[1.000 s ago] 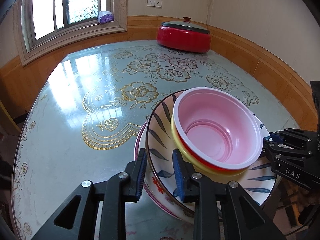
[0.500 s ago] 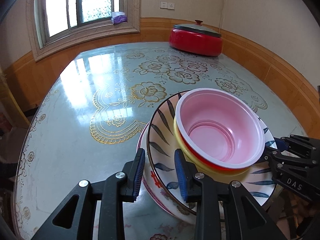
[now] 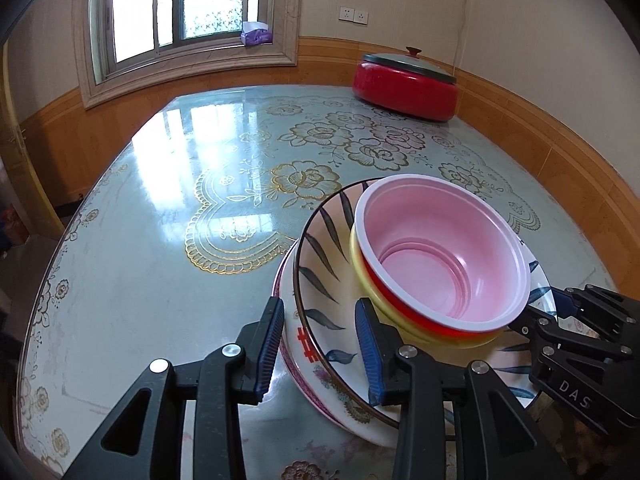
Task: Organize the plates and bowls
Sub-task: 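Open both grippers and pull them back from the bowls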
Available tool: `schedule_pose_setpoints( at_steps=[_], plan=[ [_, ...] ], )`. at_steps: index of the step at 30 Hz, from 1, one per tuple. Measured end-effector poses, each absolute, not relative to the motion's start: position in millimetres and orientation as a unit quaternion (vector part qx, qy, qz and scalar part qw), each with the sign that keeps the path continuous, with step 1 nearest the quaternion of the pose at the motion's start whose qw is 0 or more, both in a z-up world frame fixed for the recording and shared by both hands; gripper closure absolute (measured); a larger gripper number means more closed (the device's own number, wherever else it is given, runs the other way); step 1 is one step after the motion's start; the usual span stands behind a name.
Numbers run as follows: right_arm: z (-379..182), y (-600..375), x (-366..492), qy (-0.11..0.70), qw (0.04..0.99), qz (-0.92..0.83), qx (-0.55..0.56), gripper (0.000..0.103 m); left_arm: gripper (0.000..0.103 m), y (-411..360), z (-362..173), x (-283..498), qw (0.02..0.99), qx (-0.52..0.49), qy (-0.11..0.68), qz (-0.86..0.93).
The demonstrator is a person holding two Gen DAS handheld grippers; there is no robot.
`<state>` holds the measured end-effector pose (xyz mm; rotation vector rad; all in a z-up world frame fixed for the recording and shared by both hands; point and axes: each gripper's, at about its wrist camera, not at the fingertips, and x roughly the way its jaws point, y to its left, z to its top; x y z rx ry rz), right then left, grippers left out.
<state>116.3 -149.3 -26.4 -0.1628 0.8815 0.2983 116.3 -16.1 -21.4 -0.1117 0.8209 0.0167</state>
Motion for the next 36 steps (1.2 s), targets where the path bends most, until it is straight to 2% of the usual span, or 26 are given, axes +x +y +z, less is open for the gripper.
schedule_pose_setpoints(
  at_steps=[13,24,27,32,36],
  plan=[
    [-24.0,-137.0,102.0,0.431,0.901,0.044,-0.019,0.067,0.047,1.5,-15.1,115.6,0.919,-0.006,0.385,-0.085],
    [-21.8,-124.4,83.7,0.408,0.912,-0.040,0.019,0.067,0.041,23.9,-5.4,108.3,0.922,0.010,0.364,-0.133],
    [-19.6,-122.4,76.8,0.395,0.916,-0.059,0.024,0.067,0.035,33.4,-2.2,104.1,0.922,0.004,0.360,-0.144],
    [-19.5,-119.1,67.9,0.382,0.920,-0.079,0.028,0.067,0.033,43.2,0.7,95.4,0.925,0.006,0.350,-0.148],
    [-10.9,-116.6,52.2,0.358,0.928,-0.094,0.032,0.066,0.022,48.0,2.6,85.9,0.927,-0.001,0.345,-0.150]
  ],
)
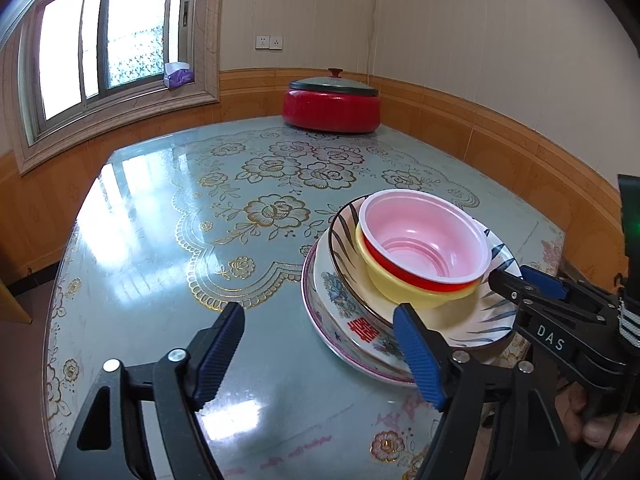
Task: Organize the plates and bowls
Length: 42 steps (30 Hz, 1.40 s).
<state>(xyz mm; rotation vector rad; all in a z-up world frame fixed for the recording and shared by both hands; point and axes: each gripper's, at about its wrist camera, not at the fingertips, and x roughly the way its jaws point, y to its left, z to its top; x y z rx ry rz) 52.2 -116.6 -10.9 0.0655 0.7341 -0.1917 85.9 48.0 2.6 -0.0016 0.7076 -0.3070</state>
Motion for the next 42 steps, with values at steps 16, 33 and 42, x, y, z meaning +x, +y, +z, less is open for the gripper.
schedule_pose_setpoints(
  at_steps=[16,33,42],
  plan=[
    [0.6,-101.0,-9.9,0.321,0.931,-0.170,0.030,0.036,0.000,39.4,2.9,52.5,0.930,0.010,0.336,-0.146],
    [-2.4,-99.1,-14.4,0.317,0.931,-0.176,0.032,0.036,0.000,36.1,2.6,41.1,0.939,0.025,0.322,-0.113],
    [-2.0,-92.9,-9.7,0.316,0.935,-0.162,0.025,0.036,0.000,39.2,1.3,44.9,0.939,0.016,0.325,-0.110]
  ],
)
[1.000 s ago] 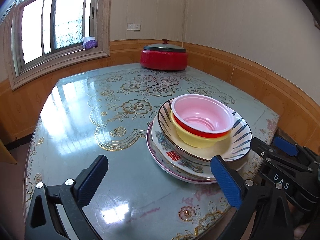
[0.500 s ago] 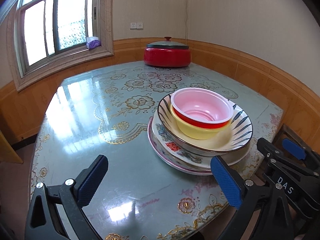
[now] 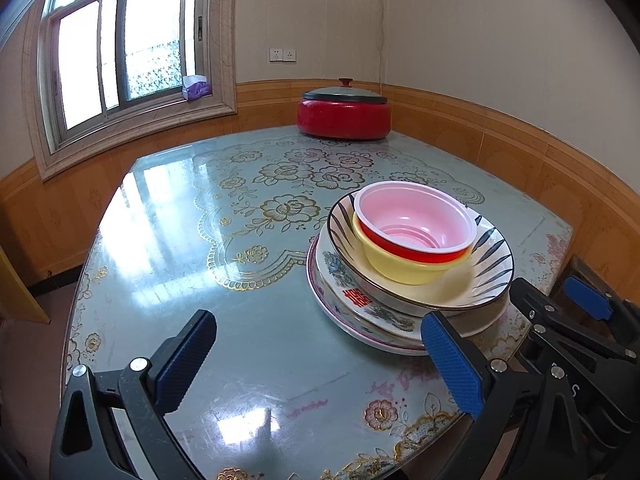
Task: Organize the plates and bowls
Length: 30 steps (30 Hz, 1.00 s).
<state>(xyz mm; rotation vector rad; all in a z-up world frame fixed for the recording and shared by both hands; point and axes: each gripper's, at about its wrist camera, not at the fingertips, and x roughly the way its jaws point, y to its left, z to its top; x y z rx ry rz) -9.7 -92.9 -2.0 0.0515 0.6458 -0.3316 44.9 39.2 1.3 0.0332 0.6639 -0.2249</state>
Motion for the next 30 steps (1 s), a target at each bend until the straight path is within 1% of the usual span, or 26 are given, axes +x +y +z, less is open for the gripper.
schedule_pose_setpoints(
  at_steps=[30],
  plan=[
    [1.3,-93.9,-5.6,0.308,0.938,-0.155,0.028,0.036,0.000,38.0,2.4,45.2,0.941,0.018,0.320,-0.112]
  ],
)
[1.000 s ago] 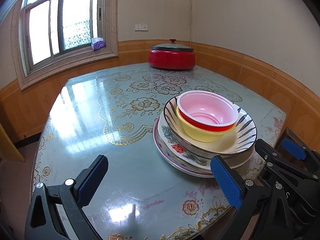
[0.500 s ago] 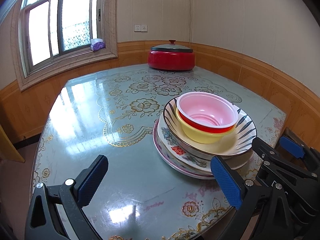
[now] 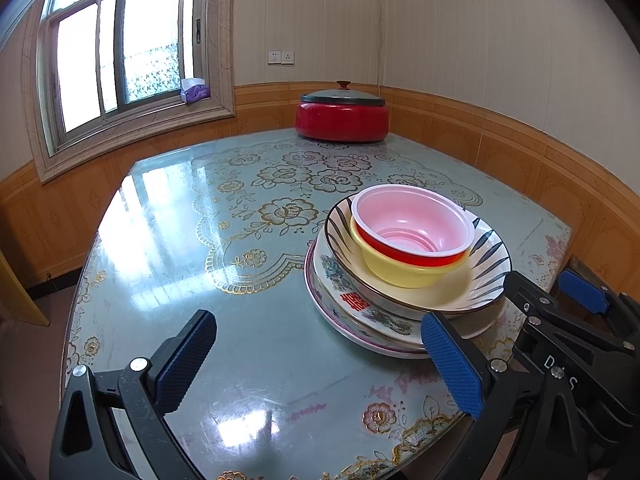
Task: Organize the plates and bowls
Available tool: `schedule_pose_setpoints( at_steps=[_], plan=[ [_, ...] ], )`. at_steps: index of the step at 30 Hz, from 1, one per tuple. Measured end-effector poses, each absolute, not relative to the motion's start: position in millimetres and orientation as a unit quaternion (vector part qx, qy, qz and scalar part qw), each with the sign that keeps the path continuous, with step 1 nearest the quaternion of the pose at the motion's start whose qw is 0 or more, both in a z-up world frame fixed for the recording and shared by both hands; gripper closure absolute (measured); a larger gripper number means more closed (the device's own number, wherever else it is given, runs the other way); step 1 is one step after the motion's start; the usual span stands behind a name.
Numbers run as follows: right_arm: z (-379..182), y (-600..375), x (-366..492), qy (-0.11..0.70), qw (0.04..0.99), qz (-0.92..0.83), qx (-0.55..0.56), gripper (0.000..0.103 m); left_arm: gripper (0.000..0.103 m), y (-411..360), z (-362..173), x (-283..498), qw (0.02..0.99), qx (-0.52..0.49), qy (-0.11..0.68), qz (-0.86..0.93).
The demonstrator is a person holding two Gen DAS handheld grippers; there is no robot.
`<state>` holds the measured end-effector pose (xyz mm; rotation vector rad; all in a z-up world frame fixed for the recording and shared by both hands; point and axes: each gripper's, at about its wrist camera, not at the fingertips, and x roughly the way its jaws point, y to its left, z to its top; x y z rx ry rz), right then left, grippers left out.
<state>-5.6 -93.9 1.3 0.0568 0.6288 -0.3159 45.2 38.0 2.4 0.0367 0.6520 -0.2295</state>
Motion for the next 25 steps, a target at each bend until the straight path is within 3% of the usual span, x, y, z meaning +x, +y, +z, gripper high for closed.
schedule_pose_setpoints(
  at_steps=[25],
  plan=[
    [0.1,-92.2,-1.3,0.308,0.939,-0.150,0.025,0.036,0.002,41.6,1.8,45.8,0.944,0.013,0.311,-0.108]
  ],
)
